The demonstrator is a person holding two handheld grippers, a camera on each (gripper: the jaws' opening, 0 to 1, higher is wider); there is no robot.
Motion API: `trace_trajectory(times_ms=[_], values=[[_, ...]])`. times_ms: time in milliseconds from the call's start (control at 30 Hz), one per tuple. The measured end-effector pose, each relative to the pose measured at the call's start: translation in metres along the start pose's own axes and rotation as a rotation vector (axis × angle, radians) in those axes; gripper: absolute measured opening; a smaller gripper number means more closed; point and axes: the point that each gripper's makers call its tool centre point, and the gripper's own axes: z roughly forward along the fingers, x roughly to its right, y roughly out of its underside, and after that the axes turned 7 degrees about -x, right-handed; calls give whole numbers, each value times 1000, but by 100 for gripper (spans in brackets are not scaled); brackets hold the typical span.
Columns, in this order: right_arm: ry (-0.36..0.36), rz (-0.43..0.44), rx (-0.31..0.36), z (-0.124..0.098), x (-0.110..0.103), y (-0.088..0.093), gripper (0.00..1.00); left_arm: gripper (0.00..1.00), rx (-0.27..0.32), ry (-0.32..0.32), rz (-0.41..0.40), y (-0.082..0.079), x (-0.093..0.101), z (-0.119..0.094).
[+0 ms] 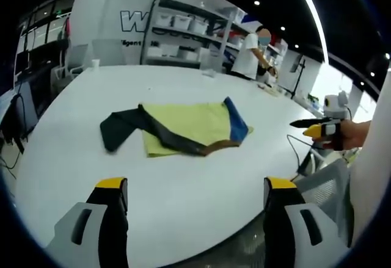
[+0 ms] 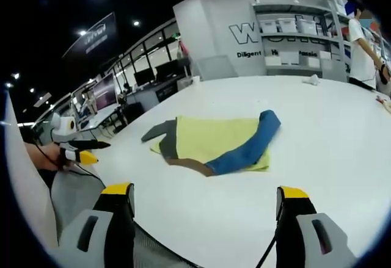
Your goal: Fold the garment on the visible template until the final outline fits inside the template.
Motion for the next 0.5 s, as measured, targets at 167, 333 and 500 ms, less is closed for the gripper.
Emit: trace_trajectory(times_ms=[167,333,500], values=[[0,-4,-1,0,-1,0,95,89,2,-1,1,0,0,0],[0,-10,0,0,-1,0,95,89,3,0,4,0,0,0],[0,-12,1,0,-1,0,94,88,3,1,8,0,0,0]])
